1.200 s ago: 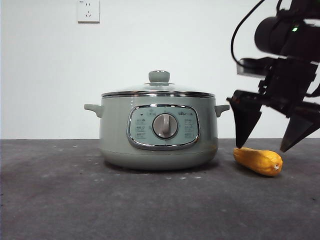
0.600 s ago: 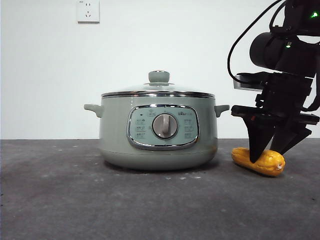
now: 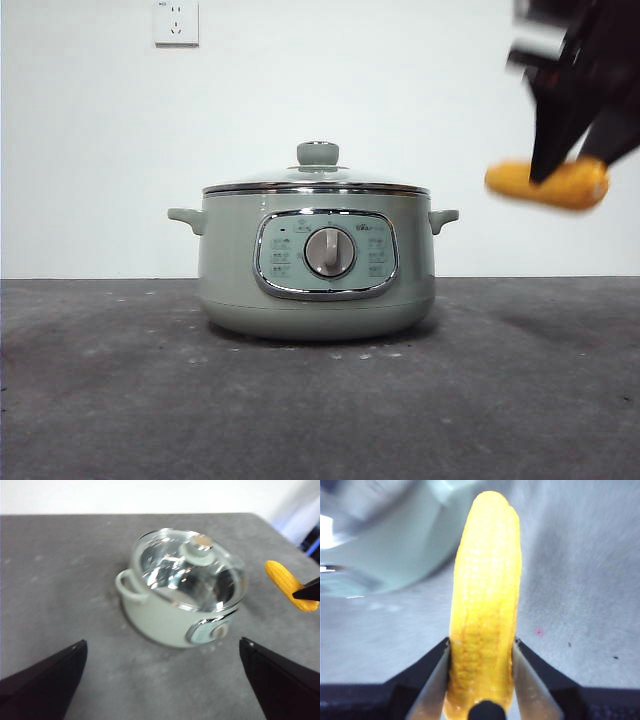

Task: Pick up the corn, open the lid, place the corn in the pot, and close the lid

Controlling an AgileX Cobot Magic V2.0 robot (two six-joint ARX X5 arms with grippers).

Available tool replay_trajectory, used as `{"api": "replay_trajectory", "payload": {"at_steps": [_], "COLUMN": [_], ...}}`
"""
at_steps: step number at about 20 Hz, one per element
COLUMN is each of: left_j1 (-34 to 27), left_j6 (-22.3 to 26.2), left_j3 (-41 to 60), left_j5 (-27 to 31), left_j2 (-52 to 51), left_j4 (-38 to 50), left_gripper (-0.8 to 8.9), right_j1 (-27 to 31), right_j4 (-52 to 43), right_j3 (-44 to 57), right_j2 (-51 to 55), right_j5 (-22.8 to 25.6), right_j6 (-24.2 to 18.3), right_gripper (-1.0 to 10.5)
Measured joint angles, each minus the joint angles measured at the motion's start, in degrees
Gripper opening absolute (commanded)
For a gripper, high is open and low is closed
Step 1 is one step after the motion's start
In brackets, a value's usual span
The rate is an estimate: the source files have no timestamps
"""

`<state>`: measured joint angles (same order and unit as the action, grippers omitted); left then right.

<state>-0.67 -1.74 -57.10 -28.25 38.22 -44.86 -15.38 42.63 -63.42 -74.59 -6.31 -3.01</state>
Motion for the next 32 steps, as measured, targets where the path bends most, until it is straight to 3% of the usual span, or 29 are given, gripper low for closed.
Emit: {"api": "replay_trajectory", "payload": {"at_steps": [4,10,22,32], "left_j1": [3.61,12.48,26.25,27.82], "left_j6": [0.02,1.07,7.37,8.17], "left_j3": [-0.83,-13.7,-44.0,-46.07], "left_j5": [-1.97,0.42,14.36,16.94], "left_j2": [5.81,24.37,61.61,73.2], "left_j4": [7.72,9.92,11.5,13.75], "left_gripper": [5.97,5.97,5.97,5.96], "right_j1": [0.0,0.0,0.0,0.0], "right_j4": [4.13,11.45,17.29,17.38], "right_j3": [0.0,-0.02,0.0,0.0], "right_j2": [11.85,21.35,24.3,25.2], "right_j5": [-1.64,-5.75,-9.77,-9.79], "right_j6": [0.04,0.22,0.68,0.68], "right_gripper": [-0.2,-0.2,-0.2,-0.2]}}
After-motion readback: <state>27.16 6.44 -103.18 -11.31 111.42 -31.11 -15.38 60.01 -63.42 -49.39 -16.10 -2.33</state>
